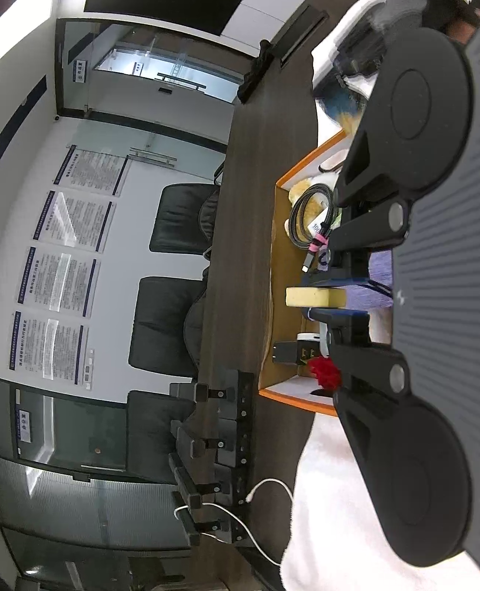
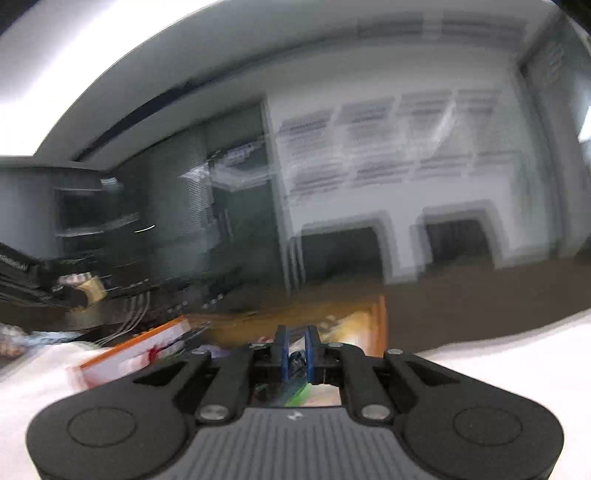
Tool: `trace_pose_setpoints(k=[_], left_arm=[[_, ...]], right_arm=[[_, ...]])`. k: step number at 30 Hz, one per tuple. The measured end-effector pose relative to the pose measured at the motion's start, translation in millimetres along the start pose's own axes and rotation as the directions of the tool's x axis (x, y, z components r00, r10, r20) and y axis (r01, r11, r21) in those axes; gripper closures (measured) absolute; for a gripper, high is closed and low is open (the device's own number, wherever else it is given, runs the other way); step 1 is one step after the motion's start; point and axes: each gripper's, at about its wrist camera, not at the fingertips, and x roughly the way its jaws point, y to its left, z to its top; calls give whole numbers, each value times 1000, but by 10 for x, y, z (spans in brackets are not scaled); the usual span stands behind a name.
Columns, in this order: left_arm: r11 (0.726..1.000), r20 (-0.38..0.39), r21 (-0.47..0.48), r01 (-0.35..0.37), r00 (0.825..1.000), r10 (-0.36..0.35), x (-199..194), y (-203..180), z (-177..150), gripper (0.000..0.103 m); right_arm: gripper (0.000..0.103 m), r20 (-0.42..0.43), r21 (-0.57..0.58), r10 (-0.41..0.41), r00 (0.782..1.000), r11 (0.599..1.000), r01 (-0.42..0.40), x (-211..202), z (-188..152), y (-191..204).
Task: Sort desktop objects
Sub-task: 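Carry the yellow block and blue snack over the box and release them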
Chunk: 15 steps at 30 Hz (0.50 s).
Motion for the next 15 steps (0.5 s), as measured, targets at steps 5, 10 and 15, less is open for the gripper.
trace_pose_setpoints(k=[5, 10, 15], left_arm=[[1000, -27, 13, -4, 1000, 4, 276, -52, -4, 91], [1000, -111, -1, -10, 994, 10, 656, 37, -34, 91], [999, -169, -19, -45, 985, 42, 952, 212, -102, 91]], right_arm=[[95, -41, -87, 67, 997, 994, -70, 177, 165, 197], [95, -234, -41, 156, 960, 985, -170, 671, 285, 245], [81, -371, 11, 149, 916, 988, -157, 995, 409, -5]])
